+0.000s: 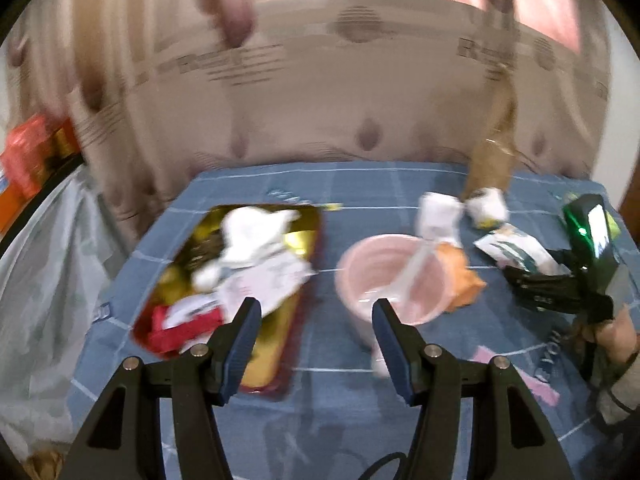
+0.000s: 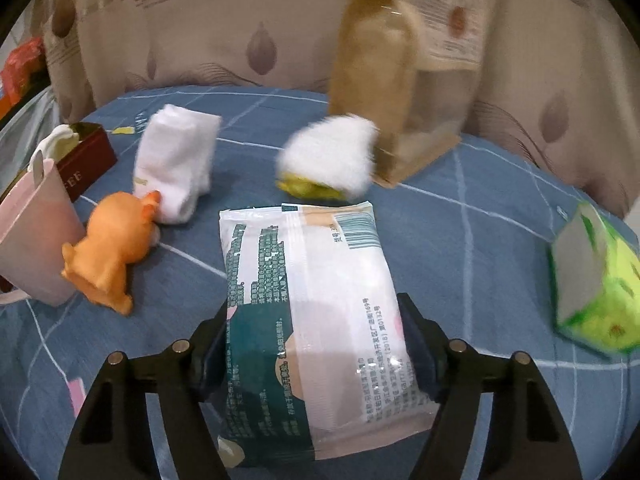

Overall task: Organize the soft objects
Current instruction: 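Grasp the white-and-green wipe packet with the right tool while the left tool grasps the white sock, then carry the white sock into the gold tin tray and release it with the left tool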

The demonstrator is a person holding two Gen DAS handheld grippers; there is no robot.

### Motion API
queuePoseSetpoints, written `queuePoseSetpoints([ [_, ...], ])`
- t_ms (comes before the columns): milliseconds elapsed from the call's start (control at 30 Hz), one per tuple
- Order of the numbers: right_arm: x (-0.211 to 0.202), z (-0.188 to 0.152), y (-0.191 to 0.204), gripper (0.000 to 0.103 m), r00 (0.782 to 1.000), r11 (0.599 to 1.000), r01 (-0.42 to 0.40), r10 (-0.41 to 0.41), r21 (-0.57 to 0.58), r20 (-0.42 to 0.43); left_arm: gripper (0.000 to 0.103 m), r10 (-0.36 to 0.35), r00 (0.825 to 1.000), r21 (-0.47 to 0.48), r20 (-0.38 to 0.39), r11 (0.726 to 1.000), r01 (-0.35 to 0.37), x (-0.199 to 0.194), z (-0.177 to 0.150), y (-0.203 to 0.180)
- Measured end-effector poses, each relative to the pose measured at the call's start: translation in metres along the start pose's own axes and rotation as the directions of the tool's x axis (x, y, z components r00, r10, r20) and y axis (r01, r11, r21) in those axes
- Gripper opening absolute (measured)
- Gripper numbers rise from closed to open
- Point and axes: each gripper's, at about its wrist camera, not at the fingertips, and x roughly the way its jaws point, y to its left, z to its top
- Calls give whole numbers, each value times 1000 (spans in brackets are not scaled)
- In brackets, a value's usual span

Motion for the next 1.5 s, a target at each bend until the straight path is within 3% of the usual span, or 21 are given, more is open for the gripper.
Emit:
queuePoseSetpoints([
  [167,-14,-20,-26,71,1000,999,11,-10,50,-9,59,-107,994,56,-33,992,109,7,7,-47],
  [300,-20,-31,-43,72,1000,995,-3,4,97,-14,59,-208,971,15,-114,977,211,21,20,-74],
  [400,-20,-31,-47,72,1000,994,-5,7,110,-16,59,-245,958,-18,-148,969,245,30,38,-84],
  [567,-18,-29,-45,72,1000,996,19,-17,89,-23,59,-210,964,-11,-165,977,211,48,74,-93],
  [833,-18,-30,-44,72,1000,996,15,-13,93,-22,59,-201,948,-36,-247,979,199,100,105,-101],
  [1333,-21,-31,-44,74,1000,995,0,3,102,-21,59,-179,909,-74,-375,984,164,177,110,-112],
  [1500,-21,-30,-44,75,1000,995,-1,4,104,-22,59,-160,905,-79,-395,987,140,194,111,-115],
])
